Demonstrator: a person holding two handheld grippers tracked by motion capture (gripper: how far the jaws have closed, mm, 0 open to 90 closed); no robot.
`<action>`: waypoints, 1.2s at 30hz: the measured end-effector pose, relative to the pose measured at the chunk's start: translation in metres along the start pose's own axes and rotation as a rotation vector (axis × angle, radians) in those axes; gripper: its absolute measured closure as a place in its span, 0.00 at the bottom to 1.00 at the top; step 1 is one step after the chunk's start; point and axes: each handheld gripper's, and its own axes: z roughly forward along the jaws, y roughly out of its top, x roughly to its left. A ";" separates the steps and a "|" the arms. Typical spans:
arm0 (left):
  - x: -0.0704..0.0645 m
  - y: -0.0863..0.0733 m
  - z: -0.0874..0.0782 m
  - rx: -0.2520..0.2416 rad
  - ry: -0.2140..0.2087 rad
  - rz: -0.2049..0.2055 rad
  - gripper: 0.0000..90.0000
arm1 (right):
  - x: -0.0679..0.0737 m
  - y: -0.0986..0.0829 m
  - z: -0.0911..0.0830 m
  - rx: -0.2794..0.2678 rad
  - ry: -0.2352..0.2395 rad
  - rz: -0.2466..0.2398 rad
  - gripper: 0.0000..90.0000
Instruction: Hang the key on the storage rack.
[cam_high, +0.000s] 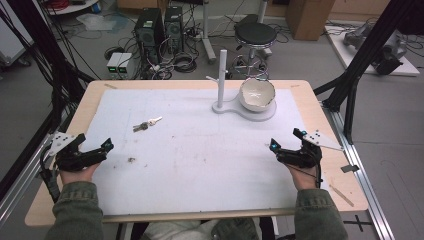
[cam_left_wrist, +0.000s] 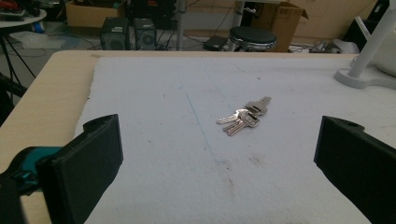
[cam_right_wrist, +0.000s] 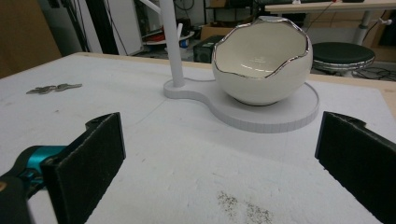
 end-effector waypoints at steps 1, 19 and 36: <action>0.000 0.000 0.000 -0.002 -0.001 -0.001 0.02 | 0.000 0.000 0.000 -0.001 -0.003 0.003 0.01; -0.003 -0.001 0.003 0.018 -0.009 0.015 0.02 | 0.000 0.000 0.000 0.003 -0.017 0.008 0.01; 0.003 0.008 0.008 0.008 0.001 -0.048 0.02 | 0.002 0.000 -0.001 -0.002 -0.024 -0.003 0.01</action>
